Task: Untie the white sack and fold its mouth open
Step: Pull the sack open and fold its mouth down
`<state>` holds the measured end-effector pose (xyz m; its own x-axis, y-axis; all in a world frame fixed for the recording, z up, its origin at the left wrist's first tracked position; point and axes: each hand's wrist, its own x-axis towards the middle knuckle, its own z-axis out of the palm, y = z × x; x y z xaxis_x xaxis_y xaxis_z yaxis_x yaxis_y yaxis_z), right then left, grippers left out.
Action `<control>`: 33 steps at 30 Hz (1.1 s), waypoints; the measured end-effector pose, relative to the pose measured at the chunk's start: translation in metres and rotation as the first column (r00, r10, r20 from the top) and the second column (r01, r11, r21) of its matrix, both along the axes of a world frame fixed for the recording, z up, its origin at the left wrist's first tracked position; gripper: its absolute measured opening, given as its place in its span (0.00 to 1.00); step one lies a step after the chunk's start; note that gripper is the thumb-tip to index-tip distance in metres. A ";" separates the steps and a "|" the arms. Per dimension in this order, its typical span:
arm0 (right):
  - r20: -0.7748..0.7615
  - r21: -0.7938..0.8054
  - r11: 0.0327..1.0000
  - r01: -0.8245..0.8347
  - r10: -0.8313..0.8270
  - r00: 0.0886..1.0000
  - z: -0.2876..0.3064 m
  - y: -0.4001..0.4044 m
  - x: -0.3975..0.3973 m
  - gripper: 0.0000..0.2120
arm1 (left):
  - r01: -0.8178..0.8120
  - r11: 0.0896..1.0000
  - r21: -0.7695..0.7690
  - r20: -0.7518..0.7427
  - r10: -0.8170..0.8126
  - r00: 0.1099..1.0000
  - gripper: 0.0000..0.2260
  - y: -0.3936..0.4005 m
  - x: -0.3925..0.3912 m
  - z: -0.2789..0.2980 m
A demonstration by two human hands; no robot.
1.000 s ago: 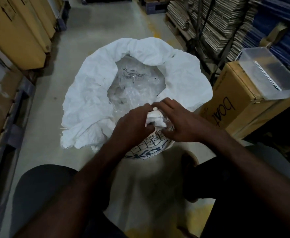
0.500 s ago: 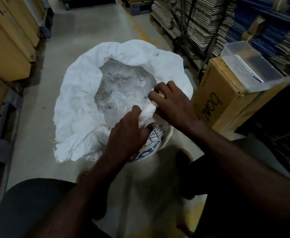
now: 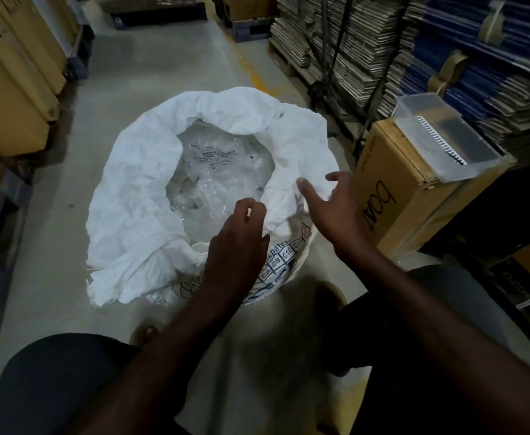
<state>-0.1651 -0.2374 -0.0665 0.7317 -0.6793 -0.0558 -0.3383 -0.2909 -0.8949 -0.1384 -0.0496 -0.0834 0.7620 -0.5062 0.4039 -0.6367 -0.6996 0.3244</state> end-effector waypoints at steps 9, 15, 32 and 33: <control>0.327 0.441 0.898 0.005 -0.165 0.931 0.014 0.008 0.014 0.33 | 0.157 0.971 -0.181 -0.215 -0.195 0.957 0.19 -0.011 -0.007 -0.009; 0.542 0.430 0.879 -0.205 -0.070 0.838 0.027 0.004 0.014 0.34 | -0.062 0.942 -0.330 -0.453 -0.100 0.886 0.18 -0.021 0.015 0.022; 0.199 0.637 0.771 -0.009 -0.154 0.968 0.010 -0.062 0.017 0.29 | -0.042 0.922 -0.385 -0.478 -0.160 0.864 0.15 -0.083 -0.001 0.012; 0.197 0.667 0.745 -0.011 -0.162 0.967 0.010 -0.064 0.019 0.25 | -0.031 0.924 -0.382 -0.478 -0.169 0.862 0.15 -0.083 -0.001 0.011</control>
<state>-0.1457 -0.3010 -0.0570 0.7293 -0.5883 -0.3494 -0.0959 0.4177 -0.9035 -0.1398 -0.1327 -0.0720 0.8768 -0.4574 0.1481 -0.3626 -0.4267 0.8285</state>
